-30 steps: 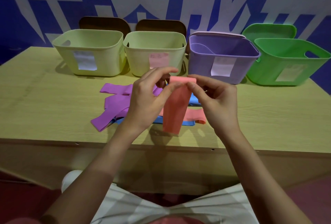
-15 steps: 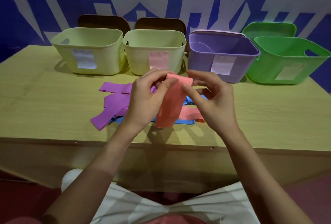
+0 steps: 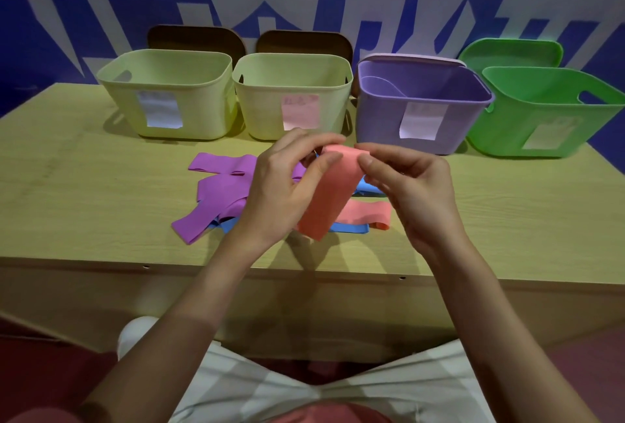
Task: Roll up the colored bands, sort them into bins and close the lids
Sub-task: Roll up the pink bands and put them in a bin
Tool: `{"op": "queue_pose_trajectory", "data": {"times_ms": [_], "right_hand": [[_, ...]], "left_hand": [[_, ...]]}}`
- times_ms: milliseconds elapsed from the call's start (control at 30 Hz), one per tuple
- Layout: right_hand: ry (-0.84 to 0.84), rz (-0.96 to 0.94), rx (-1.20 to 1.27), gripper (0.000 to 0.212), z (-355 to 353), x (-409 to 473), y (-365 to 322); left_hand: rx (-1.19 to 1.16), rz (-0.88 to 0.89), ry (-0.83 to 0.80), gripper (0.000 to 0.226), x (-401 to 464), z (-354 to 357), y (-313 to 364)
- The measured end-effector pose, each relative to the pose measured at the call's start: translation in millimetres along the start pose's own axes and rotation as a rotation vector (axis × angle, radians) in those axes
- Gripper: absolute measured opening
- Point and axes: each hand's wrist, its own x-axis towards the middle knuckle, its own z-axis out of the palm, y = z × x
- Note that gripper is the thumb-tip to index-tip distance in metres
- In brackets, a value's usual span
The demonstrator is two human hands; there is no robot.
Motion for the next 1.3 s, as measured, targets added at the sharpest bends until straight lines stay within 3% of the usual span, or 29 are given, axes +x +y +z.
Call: {"op": "queue_pose_trajectory", "data": {"times_ms": [100,400,567,800,1067,1300], "right_hand": [[-0.027,0.011,0.01,0.016,-1,0,0],[0.012,-0.38,-0.367,0.024,4,-2,9],[0.024,-0.373,-0.364,0.026,6,-2,8],[0.051,-0.267,-0.231,0.028,8,-4,5],[0.082,-0.471,-0.462,0.023,10,-5,11],[0.096,-0.539,-0.716,0.018,13,-6,21]], "left_hand": [[0.009,0.008,0.008,0.016,0,0,0],[-0.111,-0.178,0.057,0.016,4,6,1],[-0.149,-0.222,0.041,0.016,3,7,1],[-0.025,-0.108,0.005,0.019,-2,9,-3],[-0.207,-0.223,0.075,0.017,-1,13,4],[0.0,-0.167,0.103,0.032,-7,19,-4]]}}
